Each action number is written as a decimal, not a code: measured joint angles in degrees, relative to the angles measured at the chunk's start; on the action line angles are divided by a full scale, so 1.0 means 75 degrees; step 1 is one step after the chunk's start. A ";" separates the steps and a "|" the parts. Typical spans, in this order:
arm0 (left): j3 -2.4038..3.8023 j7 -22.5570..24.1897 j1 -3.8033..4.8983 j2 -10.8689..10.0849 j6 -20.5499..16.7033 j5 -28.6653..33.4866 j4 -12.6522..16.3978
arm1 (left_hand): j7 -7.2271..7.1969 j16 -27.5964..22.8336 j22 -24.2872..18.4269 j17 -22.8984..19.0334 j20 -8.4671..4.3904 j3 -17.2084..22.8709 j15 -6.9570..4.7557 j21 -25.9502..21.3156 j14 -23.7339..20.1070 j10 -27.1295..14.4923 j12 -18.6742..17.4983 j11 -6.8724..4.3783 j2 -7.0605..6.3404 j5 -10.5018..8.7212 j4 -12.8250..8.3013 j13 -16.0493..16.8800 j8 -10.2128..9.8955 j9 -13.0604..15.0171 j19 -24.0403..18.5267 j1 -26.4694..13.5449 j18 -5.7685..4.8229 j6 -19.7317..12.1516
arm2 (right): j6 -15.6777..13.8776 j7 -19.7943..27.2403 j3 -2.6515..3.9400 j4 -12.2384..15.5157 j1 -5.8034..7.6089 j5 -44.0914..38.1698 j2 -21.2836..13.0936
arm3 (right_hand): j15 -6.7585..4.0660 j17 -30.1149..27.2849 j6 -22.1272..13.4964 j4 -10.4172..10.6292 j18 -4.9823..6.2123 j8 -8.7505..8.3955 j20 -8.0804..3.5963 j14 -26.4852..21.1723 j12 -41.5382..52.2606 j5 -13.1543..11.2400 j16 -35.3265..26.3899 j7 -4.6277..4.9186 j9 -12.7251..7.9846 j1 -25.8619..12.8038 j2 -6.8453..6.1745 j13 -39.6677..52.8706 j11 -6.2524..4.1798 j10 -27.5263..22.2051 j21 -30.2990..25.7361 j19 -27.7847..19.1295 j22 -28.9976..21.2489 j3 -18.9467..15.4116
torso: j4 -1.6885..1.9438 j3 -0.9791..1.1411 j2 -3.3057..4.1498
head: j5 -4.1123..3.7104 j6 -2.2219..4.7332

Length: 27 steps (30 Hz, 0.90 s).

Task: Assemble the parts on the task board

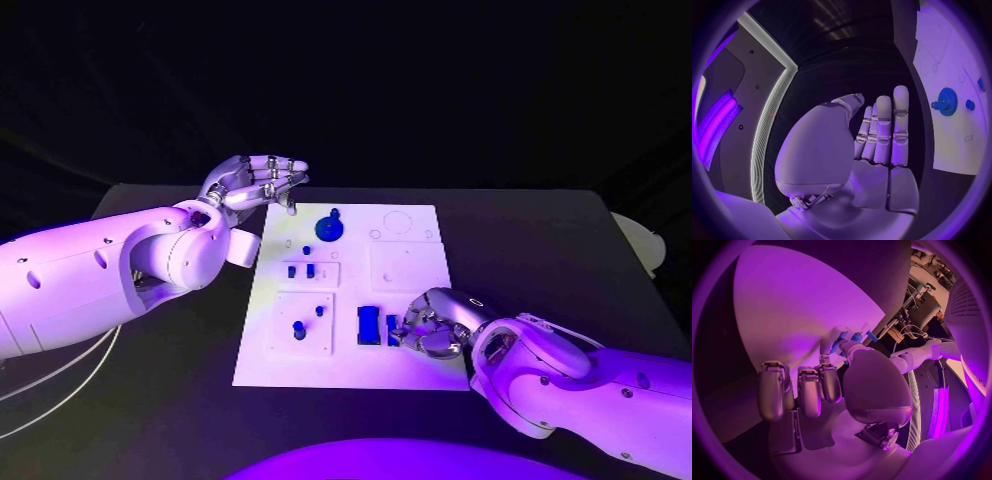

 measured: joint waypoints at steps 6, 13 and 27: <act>0.0000 0.0000 0.0000 0.0000 0.0000 0.0000 0.0000 | 0.0000 0.0000 0.0000 0.0000 0.0000 0.0000 0.0000 0.0000 0.0000 0.0000 0.0000 0.0000 0.0000 0.0000 0.0000 0.0000 0.0000 0.0000 0.0000 0.0000 0.0000 0.0000 | -0.0070 0.0022 0.0000 0.0011 0.0000 -0.0020 -0.0010 | 0.0000 -0.0001 0.0000 0.0040 0.0000 0.0000 0.0000 0.0000 0.0000 -0.0005 0.0000 0.0000 -0.0001 0.0000 0.0000 -0.0001 0.0000 0.0000 0.0000 0.0000 -0.0001 -0.0040 | -0.0001 -0.0001 0.0001 | 0.0002 0.0006; 0.0000 0.0000 0.0000 0.0001 0.0000 0.0000 -0.0006 | 0.0000 0.0035 0.0000 -0.0012 0.0000 0.0000 0.0000 -0.0030 0.0000 -0.0028 0.0000 -0.0028 0.0002 0.0000 0.0000 0.0000 0.0000 0.0000 0.0000 -0.0002 0.0000 0.0000 | -0.0323 0.0312 0.0024 0.0086 0.0120 0.0091 -0.0218 | 0.0000 -0.0001 -0.0076 0.0060 0.0000 -0.0091 0.0000 0.0000 -0.0049 -0.0038 0.0000 0.0076 -0.0034 0.0000 0.0000 -0.0001 0.0000 0.0000 -0.0121 0.0000 -0.0001 -0.0084 | -0.0002 -0.0001 -0.0011 | 0.0001 0.0046; -0.0091 0.0229 -0.0069 0.0361 -0.0013 0.0304 -0.0514 | -0.0103 -0.0318 -0.0270 -0.0294 0.0034 -0.0215 -0.0006 -0.0537 -0.0543 0.0100 0.0248 -0.0125 -0.0052 0.0000 0.0215 -0.0014 0.0222 0.0015 -0.0418 -0.0315 0.0000 0.0103 | -0.0572 0.4010 0.0060 -0.2092 0.1139 0.4224 0.0140 | 0.0467 -0.2915 -0.1257 -0.0149 0.1013 -0.0810 0.0378 -0.1197 -0.5327 -0.0478 -0.3124 0.0676 -0.0275 0.1311 0.0003 -0.2105 0.0580 -0.3059 -0.7296 -0.2384 -0.0582 0.0009 | 0.0018 -0.0097 -0.0252 | -0.0240 0.0565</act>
